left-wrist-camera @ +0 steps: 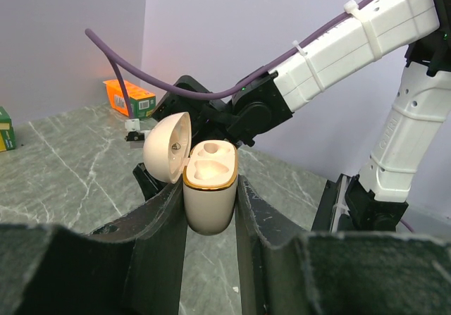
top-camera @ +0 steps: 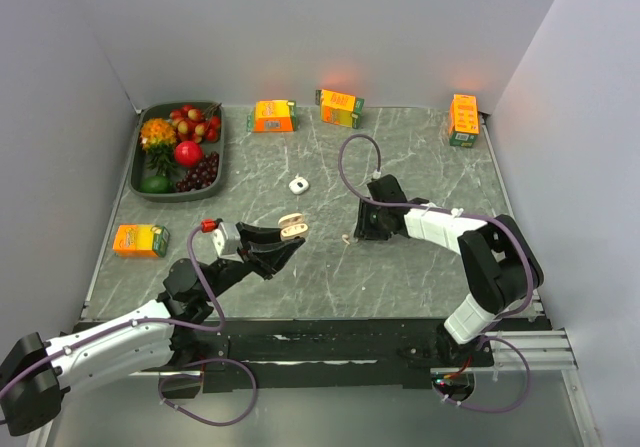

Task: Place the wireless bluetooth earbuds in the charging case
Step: Pick up the earbud from the center of the board.

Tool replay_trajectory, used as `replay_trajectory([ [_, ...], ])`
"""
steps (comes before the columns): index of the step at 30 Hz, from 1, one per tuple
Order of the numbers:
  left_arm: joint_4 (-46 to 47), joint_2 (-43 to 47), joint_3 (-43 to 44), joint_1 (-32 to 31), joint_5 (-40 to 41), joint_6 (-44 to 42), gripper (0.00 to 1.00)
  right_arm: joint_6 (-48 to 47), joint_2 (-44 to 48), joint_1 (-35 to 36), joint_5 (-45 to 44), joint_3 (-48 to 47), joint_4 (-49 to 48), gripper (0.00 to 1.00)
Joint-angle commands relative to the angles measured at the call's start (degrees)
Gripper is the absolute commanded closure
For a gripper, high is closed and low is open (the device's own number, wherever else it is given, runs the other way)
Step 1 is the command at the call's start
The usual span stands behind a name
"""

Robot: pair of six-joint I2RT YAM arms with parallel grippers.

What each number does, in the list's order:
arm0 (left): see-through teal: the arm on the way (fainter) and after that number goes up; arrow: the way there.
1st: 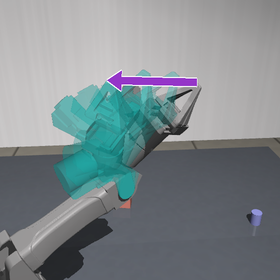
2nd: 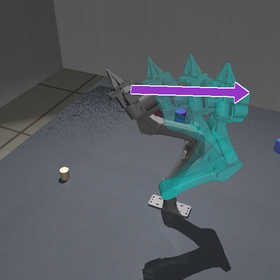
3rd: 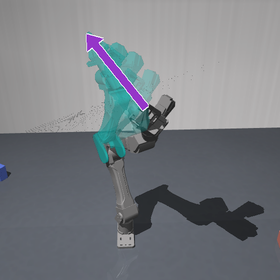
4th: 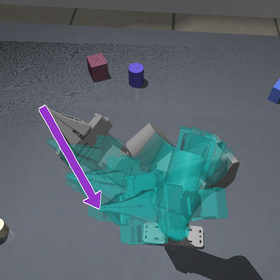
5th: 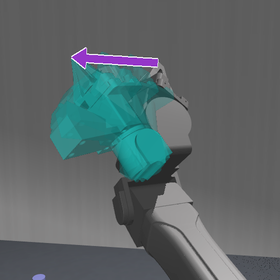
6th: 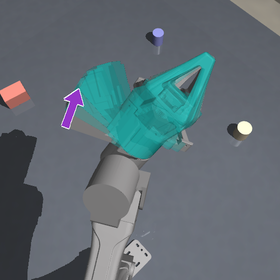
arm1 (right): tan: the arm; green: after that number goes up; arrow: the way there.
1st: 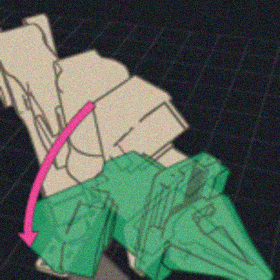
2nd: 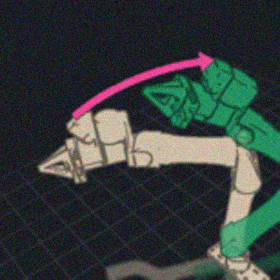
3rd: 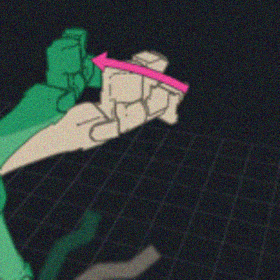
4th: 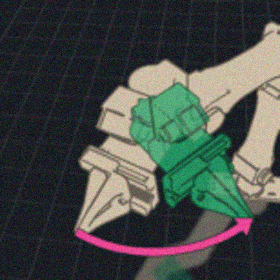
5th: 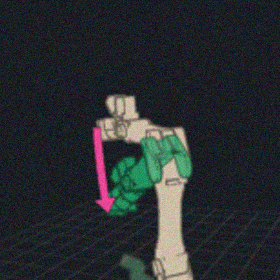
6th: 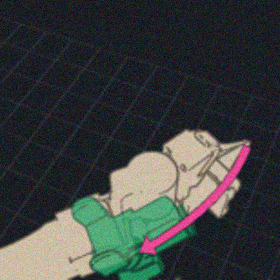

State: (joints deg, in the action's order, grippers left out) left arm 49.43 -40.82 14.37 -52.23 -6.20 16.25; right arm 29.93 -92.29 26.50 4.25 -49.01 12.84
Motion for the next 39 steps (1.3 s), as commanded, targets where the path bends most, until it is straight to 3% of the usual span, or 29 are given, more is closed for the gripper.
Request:
replay_trajectory([
  [1, 2.2, -0.1, 0.8, -0.2, -0.2, 1.2, 0.99, -0.4, -1.0, -0.5, 0.5, 0.6, -2.0, 0.58],
  [20, 2.1, -0.3, 0.8, -0.2, -0.5, 1.3, 0.99, -1.5, 1.4, -0.6, 0.3, 1.4, -2.8, 0.79],
  [22, 2.2, -0.5, 0.9, -0.2, -0.5, 1.3, 0.99, -1.5, 1.7, -0.7, 0.2, 1.1, -2.2, 0.75],
  [23, 2.3, -0.6, 0.9, -0.2, -0.7, 1.3, 0.99, -1.9, 1.7, -0.7, 0.1, 0.9, -1.9, 0.70],
  [24, 2.3, -0.7, 1.0, -0.2, -0.7, 1.3, 0.99, -1.9, 1.8, -0.7, -0.2, 0.6, -1.5, 0.59],
  [27, 2.1, -0.8, 1.1, -0.2, -0.8, 1.4, 0.99, -1.7, 3.5, -0.7, -1.5, 0.5, -0.8, 0.48],
  [31, 1.9, -0.4, 0.9, -0.2, -0.6, 1.4, 0.99, -2.3, 5.4, -0.6, -3.9, -1.2, 1.1, 0.44],
  [39, 1.3, -0.4, 1.3, -0.2, -0.6, 1.5, 0.99, -2.2, 1.8, -1.0, -4.2, -4.2, 2.6, 0.47],
])
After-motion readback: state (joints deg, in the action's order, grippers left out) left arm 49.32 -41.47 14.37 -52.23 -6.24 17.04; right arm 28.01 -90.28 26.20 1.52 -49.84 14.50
